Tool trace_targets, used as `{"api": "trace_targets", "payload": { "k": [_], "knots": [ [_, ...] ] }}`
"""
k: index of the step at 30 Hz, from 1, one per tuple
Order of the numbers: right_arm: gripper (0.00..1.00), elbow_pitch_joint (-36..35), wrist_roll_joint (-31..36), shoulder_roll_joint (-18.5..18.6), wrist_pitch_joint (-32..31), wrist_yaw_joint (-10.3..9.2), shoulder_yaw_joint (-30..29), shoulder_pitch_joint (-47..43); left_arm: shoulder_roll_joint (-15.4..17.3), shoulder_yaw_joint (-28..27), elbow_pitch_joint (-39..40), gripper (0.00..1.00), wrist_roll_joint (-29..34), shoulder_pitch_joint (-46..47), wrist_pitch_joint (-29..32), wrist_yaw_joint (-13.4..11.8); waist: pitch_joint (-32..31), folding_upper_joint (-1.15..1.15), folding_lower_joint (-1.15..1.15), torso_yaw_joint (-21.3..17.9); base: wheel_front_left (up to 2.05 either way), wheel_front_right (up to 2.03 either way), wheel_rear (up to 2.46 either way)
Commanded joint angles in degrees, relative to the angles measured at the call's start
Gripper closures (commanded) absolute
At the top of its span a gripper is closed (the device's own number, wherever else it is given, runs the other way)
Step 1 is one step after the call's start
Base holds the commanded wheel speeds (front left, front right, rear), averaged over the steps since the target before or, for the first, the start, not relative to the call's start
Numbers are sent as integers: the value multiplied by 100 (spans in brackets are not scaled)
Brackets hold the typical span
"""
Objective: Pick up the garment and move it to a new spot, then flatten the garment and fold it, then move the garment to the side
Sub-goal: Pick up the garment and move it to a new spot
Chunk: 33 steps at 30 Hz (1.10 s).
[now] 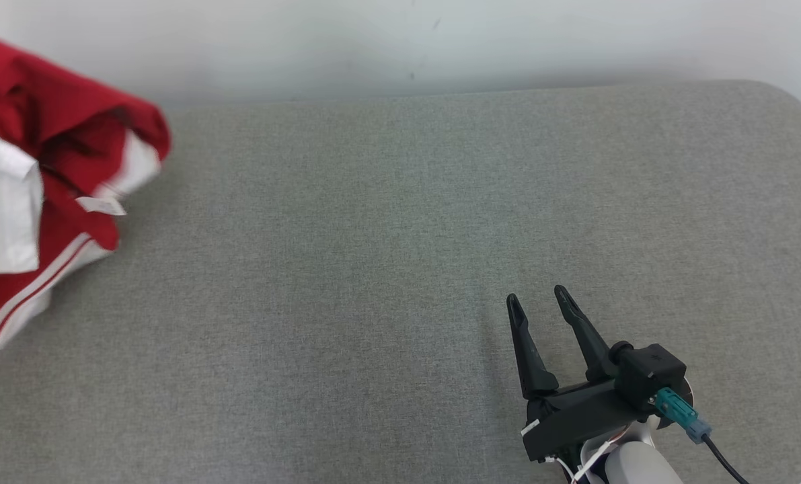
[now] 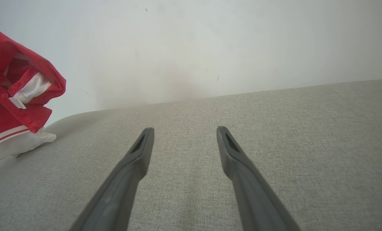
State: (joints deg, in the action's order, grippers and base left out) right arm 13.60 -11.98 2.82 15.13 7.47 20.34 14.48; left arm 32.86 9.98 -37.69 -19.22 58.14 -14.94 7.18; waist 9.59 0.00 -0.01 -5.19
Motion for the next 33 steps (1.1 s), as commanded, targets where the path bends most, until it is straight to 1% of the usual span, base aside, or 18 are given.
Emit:
{"api": "trace_targets", "payload": {
  "k": [1, 7, 11, 12, 13, 17, 22, 23, 27, 30, 33],
  "knots": [
    [0, -22, -50, 12, 5, 4, 6, -85, -5, 85, 270, 100, -50, 115, 2, 8, -42, 0, 1, -30, 0, 0, 0],
    [0, -75, -185, 11, 5, 4, 3, -107, -73, 398, 1427, 100, -186, 142, 341, 13, -81, 0, 1, -261, 0, 0, 0],
    [0, -83, -268, 11, 5, 4, -14, -126, -206, 651, 2245, 100, -286, 104, 683, 17, -132, 0, 1, -487, 0, 0, 0],
    [0, -83, -268, 11, 5, 4, -14, -126, -206, 651, 2245, 100, -286, 104, 683, 17, -132, 0, 1, -487, 0, 0, 0],
    [0, -85, -309, 11, 5, 4, -13, -144, -284, 750, 2618, 100, -352, 73, 846, 18, -172, 0, 1, -625, 0, 0, 0],
    [0, -109, -369, 11, 5, 4, 3, -189, -525, 979, 3205, 100, -479, 4, 1140, -5, -246, 0, 1, -923, 0, 0, 0],
    [0, -145, -408, 9, 5, 4, -14, -237, -861, 1229, 3616, 100, -579, 23, 1412, -52, -254, 0, 1, -1223, 0, 0, 0],
    [0, -145, -408, 9, 5, 4, -14, -237, -861, 1229, 3616, 100, -579, 23, 1412, -52, -254, 0, 1, -1223, 0, 0, 0],
    [0, -195, -461, 10, 5, 4, -19, -235, -1095, 1397, 3843, 100, -677, -90, 1520, -109, -193, 0, 1, -1423, 0, 0, 0],
    [0, -225, -448, 9, 5, 4, -48, -250, -1199, 1503, 3947, 100, -702, -294, 1521, -193, -93, 0, 1, -1482, 0, 0, 0],
    [0, -252, -411, 8, 5, 4, -97, -239, -1275, 1566, 3925, 100, -819, -721, 1443, -292, 25, 0, 1, -1471, 0, 0, 0]
  ]
}}
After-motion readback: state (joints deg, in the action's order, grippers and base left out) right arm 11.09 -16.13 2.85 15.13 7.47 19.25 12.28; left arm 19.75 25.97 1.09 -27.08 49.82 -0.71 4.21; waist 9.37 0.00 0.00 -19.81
